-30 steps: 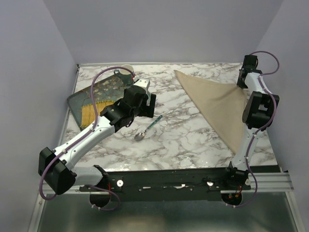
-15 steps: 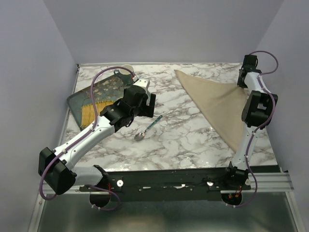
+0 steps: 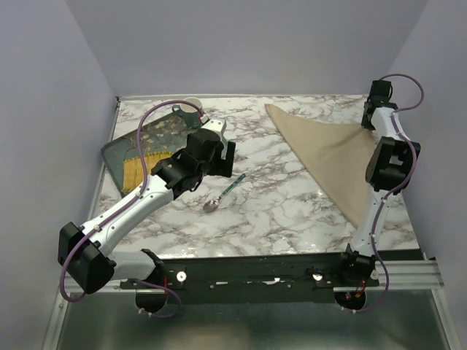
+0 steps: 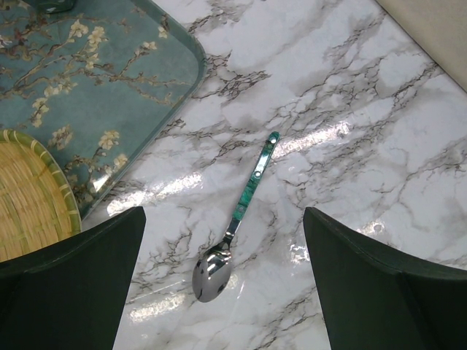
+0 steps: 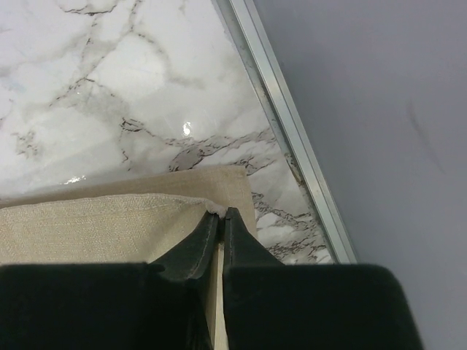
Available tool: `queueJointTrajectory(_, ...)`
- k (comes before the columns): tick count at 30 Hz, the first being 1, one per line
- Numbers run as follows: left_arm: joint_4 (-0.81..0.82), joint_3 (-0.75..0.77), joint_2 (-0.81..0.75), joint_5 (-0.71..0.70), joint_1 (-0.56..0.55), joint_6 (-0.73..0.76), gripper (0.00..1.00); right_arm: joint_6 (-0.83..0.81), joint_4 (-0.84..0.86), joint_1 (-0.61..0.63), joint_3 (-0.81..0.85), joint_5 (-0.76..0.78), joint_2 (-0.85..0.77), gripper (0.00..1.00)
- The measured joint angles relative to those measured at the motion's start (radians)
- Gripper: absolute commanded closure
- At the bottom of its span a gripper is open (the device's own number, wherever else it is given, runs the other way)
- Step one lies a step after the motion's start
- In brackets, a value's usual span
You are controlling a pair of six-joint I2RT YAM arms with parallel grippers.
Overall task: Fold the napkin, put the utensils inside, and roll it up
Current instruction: Fold the napkin
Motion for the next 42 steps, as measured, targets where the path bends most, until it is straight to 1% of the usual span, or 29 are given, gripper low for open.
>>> queueJointTrajectory(2, 0.0, 0.0, 0.0, 0.0, 0.0, 0.0, 0.01, 0.0, -0.004, 0.0, 0.006, 0.0, 0.008, 0.76)
queueJointTrajectory(3, 0.0, 0.0, 0.0, 0.0, 0.0, 0.0, 0.01, -0.002, -0.005, 0.0, 0.01, 0.0, 0.014, 0.62)
queueJointTrajectory(4, 0.0, 0.0, 0.0, 0.0, 0.0, 0.0, 0.01, -0.003, -0.006, 0.0, 0.013, -0.001, 0.018, 0.57)
queueJointTrajectory(5, 0.0, 0.0, 0.0, 0.0, 0.0, 0.0, 0.01, -0.003, -0.009, 0.0, 0.016, -0.001, 0.023, 0.49)
queueJointTrajectory(6, 0.0, 0.0, 0.0, 0.0, 0.0, 0.0, 0.01, -0.005, -0.019, 0.0, 0.028, 0.0, 0.033, 0.38)
queueJointTrajectory(9, 0.0, 0.0, 0.005, 0.003, 0.006, 0.0, 0.02, -0.002, -0.079, 0.0, 0.119, 0.008, 0.079, 0.3)
queueJointTrajectory(11, 0.001, 0.005, 0.015, 0.026, 0.017, -0.009, 0.06, 0.023, -0.151, 0.0, 0.202, 0.029, 0.103, 0.3)
queueJointTrajectory(12, 0.009, 0.006, 0.026, 0.035, 0.028, -0.018, 0.12, 0.045, -0.185, 0.0, 0.232, 0.037, 0.104, 0.3)
queueJointTrajectory(14, 0.043, 0.006, 0.051, 0.093, 0.053, -0.061, 0.17, 0.127, -0.25, 0.0, 0.235, 0.037, 0.067, 0.3)
queueJointTrajectory(16, 0.101, 0.006, 0.085, 0.158, 0.071, -0.104, 0.28, 0.193, -0.241, -0.002, 0.092, 0.004, -0.039, 0.28)
queueJointTrajectory(17, 0.138, 0.006, 0.107, 0.196, 0.075, -0.138, 0.32, 0.234, -0.236, -0.002, -0.045, -0.033, -0.141, 0.28)
queueJointTrajectory(18, 0.177, 0.005, 0.128, 0.226, 0.075, -0.16, 0.37, 0.267, -0.247, -0.002, -0.133, -0.064, -0.211, 0.27)
queueJointTrajectory(20, 0.253, 0.006, 0.172, 0.27, 0.074, -0.201, 0.47, 0.307, -0.21, 0.001, -0.288, -0.133, -0.337, 0.27)
queueJointTrajectory(21, 0.282, 0.015, 0.199, 0.282, 0.073, -0.22, 0.6, 0.331, -0.19, 0.006, -0.363, -0.184, -0.397, 0.28)
queueJointTrajectory(22, 0.33, 0.034, 0.241, 0.302, 0.072, -0.244, 0.65, 0.358, -0.16, 0.013, -0.449, -0.239, -0.459, 0.28)
queueJointTrajectory(23, 0.368, 0.056, 0.283, 0.314, 0.072, -0.255, 0.7, 0.369, -0.15, 0.023, -0.491, -0.272, -0.495, 0.29)
queueJointTrajectory(24, 0.396, 0.079, 0.321, 0.321, 0.072, -0.267, 0.77, 0.378, -0.135, 0.034, -0.519, -0.303, -0.512, 0.3)
queueJointTrajectory(26, 0.464, 0.149, 0.413, 0.332, 0.072, -0.289, 0.81, 0.399, -0.096, 0.068, -0.56, -0.357, -0.521, 0.31)
queueJointTrajectory(27, 0.503, 0.227, 0.499, 0.34, 0.072, -0.31, 0.83, 0.41, -0.065, 0.093, -0.588, -0.394, -0.521, 0.32)
queueJointTrajectory(29, 0.583, 0.347, 0.633, 0.356, 0.076, -0.343, 0.85, 0.427, -0.03, 0.123, -0.631, -0.437, -0.521, 0.33)
queueJointTrajectory(30, 0.62, 0.403, 0.695, 0.365, 0.076, -0.364, 0.91, 0.439, -0.008, 0.144, -0.656, -0.464, -0.521, 0.34)
queueJointTrajectory(32, 0.684, 0.484, 0.798, 0.374, 0.078, -0.401, 0.95, 0.459, 0.021, 0.175, -0.687, -0.506, -0.521, 0.34)
queueJointTrajectory(33, 0.721, 0.533, 0.855, 0.379, 0.079, -0.425, 1.0, 0.469, 0.033, 0.188, -0.696, -0.522, -0.52, 0.35)
queueJointTrajectory(35, 0.789, 0.618, 0.961, 0.384, 0.084, -0.461, 1.0, 0.484, 0.06, 0.204, -0.698, -0.544, -0.519, 0.35)
queueJointTrajectory(37, 0.851, 0.745, 1.094, 0.383, 0.087, -0.523, 1.0, 0.498, 0.09, 0.215, -0.698, -0.557, -0.518, 0.36)
queueJointTrajectory(40, 0.917, 0.857, 1.229, 0.364, 0.091, -0.597, 1.0, 0.513, 0.143, 0.222, -0.698, -0.581, -0.501, 0.38)
queueJointTrajectory(42, 0.944, 0.903, 1.297, 0.336, 0.092, -0.631, 1.0, 0.52, 0.166, 0.222, -0.698, -0.592, -0.485, 0.38)
